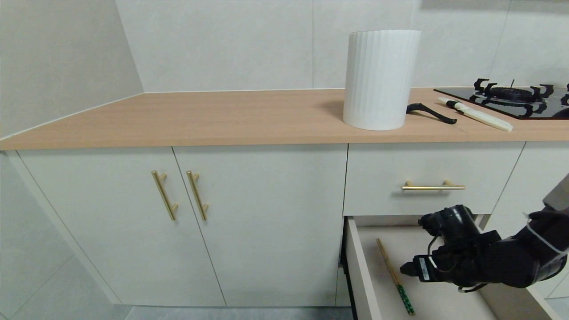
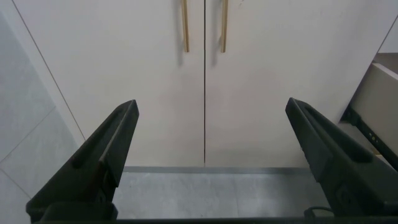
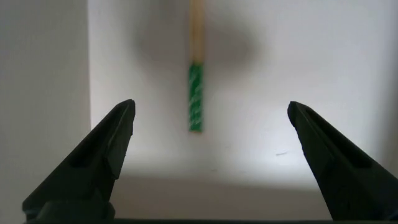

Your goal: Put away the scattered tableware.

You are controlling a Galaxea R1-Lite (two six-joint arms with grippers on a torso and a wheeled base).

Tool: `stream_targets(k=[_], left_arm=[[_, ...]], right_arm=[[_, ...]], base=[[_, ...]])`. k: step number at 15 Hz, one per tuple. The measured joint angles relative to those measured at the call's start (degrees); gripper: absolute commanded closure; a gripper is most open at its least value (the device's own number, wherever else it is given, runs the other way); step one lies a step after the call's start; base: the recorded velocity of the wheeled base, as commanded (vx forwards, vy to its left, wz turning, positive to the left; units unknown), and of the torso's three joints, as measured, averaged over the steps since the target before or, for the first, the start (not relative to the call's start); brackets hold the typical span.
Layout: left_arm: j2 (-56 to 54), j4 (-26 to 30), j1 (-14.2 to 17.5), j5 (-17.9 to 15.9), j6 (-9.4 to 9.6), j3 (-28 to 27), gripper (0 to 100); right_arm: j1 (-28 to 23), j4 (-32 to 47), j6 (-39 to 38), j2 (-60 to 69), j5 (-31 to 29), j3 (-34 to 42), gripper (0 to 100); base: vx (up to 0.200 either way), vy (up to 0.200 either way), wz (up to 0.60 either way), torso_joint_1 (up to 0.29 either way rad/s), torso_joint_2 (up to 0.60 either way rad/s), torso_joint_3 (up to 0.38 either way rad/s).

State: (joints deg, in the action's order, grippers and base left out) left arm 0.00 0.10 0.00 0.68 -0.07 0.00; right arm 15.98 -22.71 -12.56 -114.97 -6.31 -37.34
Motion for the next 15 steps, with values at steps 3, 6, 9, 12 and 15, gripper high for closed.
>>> stream_targets(k=[3, 6, 9, 12, 15], left_arm=[[0.0, 0.0, 0.0, 0.0, 0.02, 0.0, 0], [0.0, 0.0, 0.0, 0.0, 0.0, 0.0, 0], [0.0, 0.0, 0.0, 0.0, 0.0, 0.0, 0], [0.0, 0.0, 0.0, 0.0, 0.0, 0.0, 0], [0.0, 0.0, 0.0, 0.0, 0.0, 0.0, 0]], right_arm=[[-2.8, 0.1, 1.6, 6.9, -0.2, 0.3, 0], [-4.4, 0.1, 2.1, 11.3, -0.2, 0.3, 0], [-4.6, 0.0, 2.1, 13.7, -0.2, 0.3, 0], [-4.6, 0.0, 2.2, 15.1, -0.2, 0.3, 0], [-4.6, -0.1, 2.2, 15.9, -0.2, 0.3, 0]], base=[[0.0, 0.0, 0.0, 0.0, 0.0, 0.0], [0.0, 0.0, 0.0, 0.0, 0.0, 0.0], [0.0, 0.0, 0.0, 0.0, 0.0, 0.0], [0.0, 0.0, 0.0, 0.007, -0.03, -0.014], [0.0, 0.0, 0.0, 0.063, -0.24, -0.255]])
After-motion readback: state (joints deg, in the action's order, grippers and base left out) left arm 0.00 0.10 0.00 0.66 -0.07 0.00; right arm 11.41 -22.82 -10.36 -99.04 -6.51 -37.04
